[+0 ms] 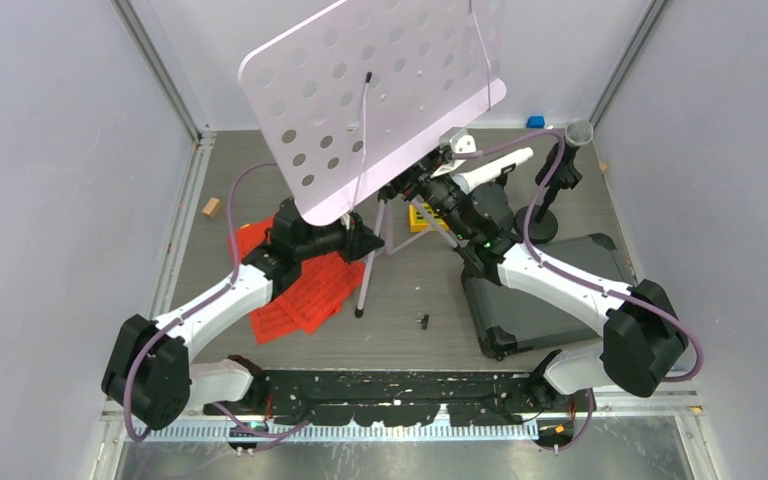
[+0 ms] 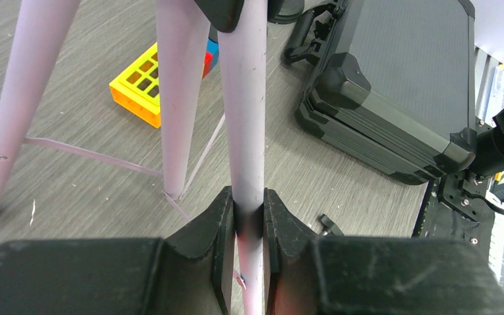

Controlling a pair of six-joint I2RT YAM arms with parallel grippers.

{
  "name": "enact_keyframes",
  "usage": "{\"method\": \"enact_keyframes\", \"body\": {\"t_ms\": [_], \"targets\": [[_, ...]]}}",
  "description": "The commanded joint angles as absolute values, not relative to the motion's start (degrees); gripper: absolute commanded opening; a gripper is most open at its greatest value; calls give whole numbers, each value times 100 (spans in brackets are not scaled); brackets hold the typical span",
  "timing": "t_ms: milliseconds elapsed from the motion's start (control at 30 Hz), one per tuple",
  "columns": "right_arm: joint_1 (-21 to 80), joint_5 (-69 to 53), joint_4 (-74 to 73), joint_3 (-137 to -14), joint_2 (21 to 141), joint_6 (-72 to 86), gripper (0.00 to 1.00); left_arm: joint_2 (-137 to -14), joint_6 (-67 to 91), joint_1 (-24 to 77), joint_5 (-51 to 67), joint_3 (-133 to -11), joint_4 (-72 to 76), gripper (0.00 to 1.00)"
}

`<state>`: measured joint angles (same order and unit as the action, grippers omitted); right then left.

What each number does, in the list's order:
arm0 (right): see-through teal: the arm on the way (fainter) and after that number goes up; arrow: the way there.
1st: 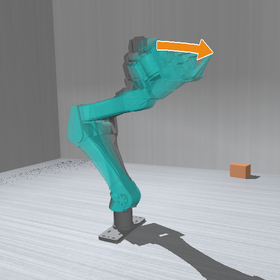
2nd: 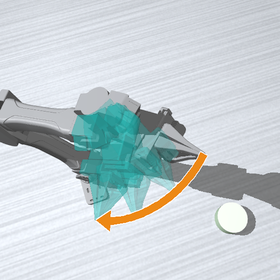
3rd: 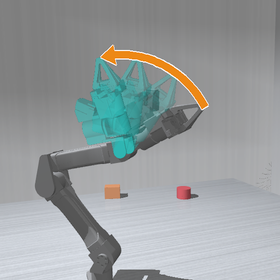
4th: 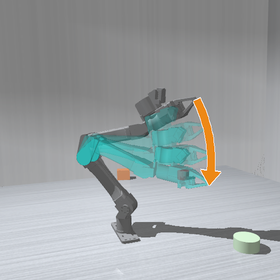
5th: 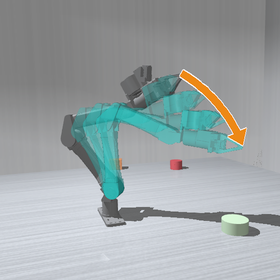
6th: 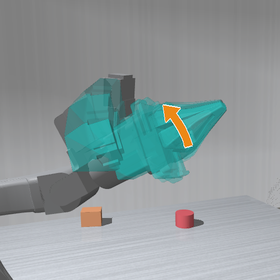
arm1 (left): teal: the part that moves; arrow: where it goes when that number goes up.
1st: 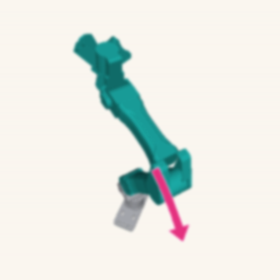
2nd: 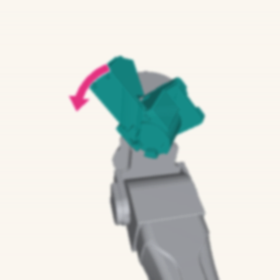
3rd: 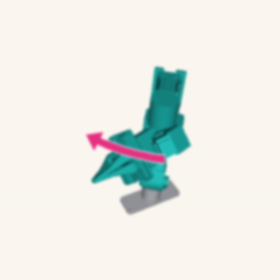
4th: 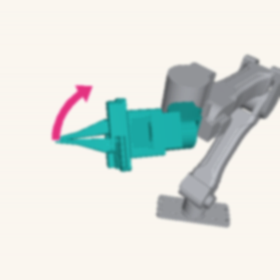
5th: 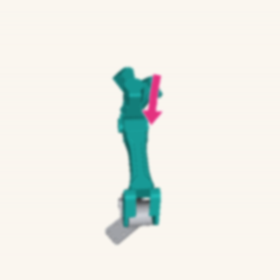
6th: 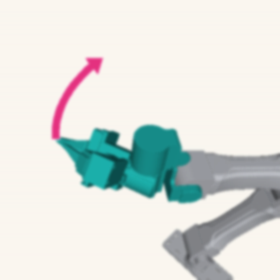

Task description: Pack up the instrument practice props

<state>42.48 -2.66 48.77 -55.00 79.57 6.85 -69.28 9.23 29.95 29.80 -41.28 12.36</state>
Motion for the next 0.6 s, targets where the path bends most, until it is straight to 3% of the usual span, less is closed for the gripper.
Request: {"method": "enact_keyframes", "body": {"t_ms": [0, 567], "targets": [[4441, -548, 4706, -5625, 7616, 1301, 0, -7102, 485, 2953, 2658, -4764, 1681, 0], [4516, -620, 4569, -5605, 7550, 1239, 0, -7052, 361, 2953, 2514, -5709, 1797, 0]]}}
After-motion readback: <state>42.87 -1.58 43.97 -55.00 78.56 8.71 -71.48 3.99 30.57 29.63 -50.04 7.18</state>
